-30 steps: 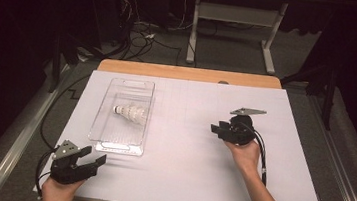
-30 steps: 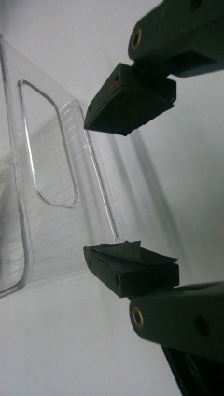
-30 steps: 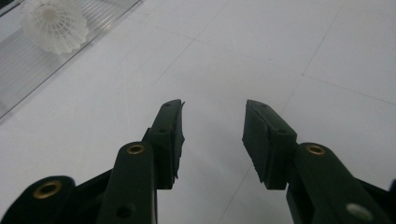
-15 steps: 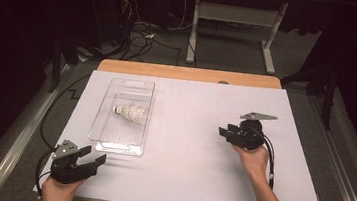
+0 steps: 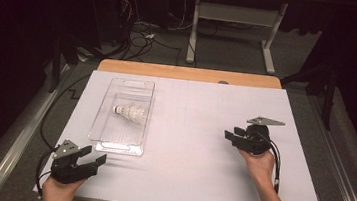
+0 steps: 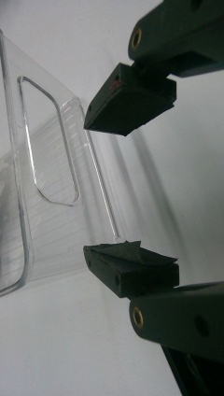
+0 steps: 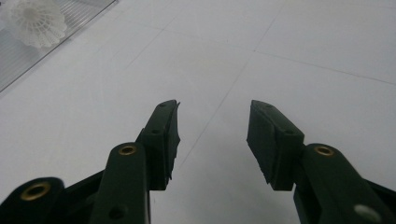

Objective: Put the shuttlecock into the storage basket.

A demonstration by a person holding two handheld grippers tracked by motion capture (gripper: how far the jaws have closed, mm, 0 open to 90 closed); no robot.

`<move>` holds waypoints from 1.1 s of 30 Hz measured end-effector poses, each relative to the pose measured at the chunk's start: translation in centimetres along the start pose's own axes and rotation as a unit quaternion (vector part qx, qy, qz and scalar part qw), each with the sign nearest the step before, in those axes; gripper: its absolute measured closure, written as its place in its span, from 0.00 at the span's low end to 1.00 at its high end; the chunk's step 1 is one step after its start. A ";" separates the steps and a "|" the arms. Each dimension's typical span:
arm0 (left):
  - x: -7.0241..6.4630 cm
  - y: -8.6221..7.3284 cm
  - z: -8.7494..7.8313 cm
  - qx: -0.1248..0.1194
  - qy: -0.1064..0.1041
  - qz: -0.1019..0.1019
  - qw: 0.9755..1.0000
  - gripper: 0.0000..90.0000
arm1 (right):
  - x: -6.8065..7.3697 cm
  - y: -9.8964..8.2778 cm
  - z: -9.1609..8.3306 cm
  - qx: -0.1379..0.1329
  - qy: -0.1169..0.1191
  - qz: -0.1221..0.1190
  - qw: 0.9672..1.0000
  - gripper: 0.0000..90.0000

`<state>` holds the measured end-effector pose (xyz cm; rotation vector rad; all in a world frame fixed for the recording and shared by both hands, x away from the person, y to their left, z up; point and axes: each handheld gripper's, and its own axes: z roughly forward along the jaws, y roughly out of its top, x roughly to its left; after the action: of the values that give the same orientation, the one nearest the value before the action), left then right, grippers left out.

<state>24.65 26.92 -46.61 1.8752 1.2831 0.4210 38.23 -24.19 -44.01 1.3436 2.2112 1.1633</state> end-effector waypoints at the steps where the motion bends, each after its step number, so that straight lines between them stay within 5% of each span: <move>1: 0.0 0.0 0.0 0.000 0.000 0.000 1.000 0.39 | 0.0 -0.1 -0.1 -0.001 0.000 -0.001 1.000 0.59; 33: 0.1 0.0 -0.1 -0.005 0.000 -0.005 1.000 0.39 | -1.2 -2.8 -2.5 -0.021 -0.014 0.005 1.000 0.52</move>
<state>24.57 27.03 -46.58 1.8598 1.2873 0.4221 35.66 -27.10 -44.73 1.3468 2.1514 1.1787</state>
